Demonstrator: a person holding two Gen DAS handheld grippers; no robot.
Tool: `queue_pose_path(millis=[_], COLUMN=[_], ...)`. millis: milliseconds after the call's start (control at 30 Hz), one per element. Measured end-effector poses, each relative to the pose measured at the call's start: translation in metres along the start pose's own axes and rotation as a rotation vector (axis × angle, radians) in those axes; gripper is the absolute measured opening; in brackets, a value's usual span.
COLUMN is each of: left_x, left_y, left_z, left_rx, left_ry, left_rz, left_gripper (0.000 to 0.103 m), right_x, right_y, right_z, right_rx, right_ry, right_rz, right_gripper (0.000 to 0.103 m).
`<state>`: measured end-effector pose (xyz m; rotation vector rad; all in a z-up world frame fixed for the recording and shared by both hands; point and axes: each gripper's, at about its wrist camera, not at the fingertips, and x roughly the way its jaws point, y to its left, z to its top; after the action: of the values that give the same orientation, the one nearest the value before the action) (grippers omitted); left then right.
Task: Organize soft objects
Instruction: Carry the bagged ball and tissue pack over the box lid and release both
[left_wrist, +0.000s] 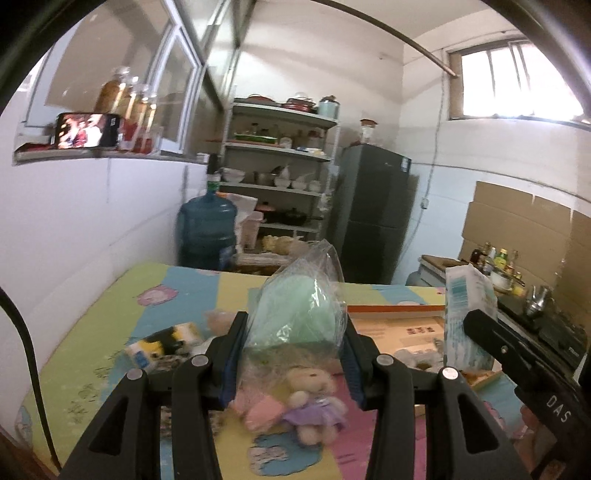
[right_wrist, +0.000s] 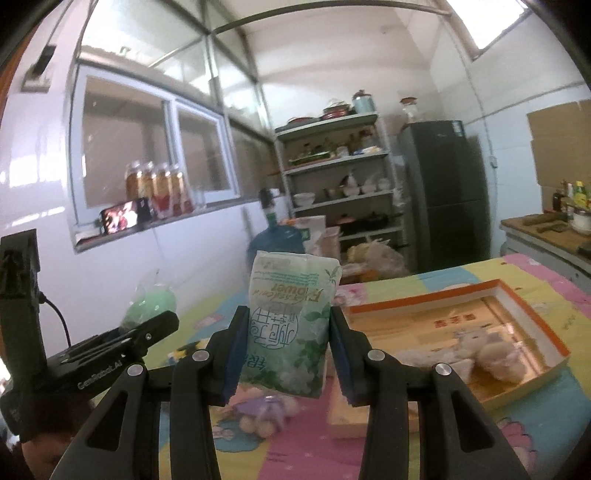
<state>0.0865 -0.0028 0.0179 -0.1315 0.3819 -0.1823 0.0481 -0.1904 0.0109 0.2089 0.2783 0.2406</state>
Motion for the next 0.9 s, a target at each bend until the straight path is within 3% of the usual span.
queue_pose_path(millis=[533,900], left_x=[0.033,0.068], left_y=[-0.08,-0.121], left_z=[0.002,0.005], left_rx=[0.082,0.122], left_ry=[0.045,0.088], left_rz=[-0.129,-0.181], left_gripper=[0.046,0.046], right_x=[-0.033,-0.03], right_y=[-0.09,-0.141], right_z=[0.023,0.034], right_rx=[0.067,0.035], right_ry=[-0.08,-0.059], right_rz=[-0.164,-0.26], right_gripper=[0.043,0.043])
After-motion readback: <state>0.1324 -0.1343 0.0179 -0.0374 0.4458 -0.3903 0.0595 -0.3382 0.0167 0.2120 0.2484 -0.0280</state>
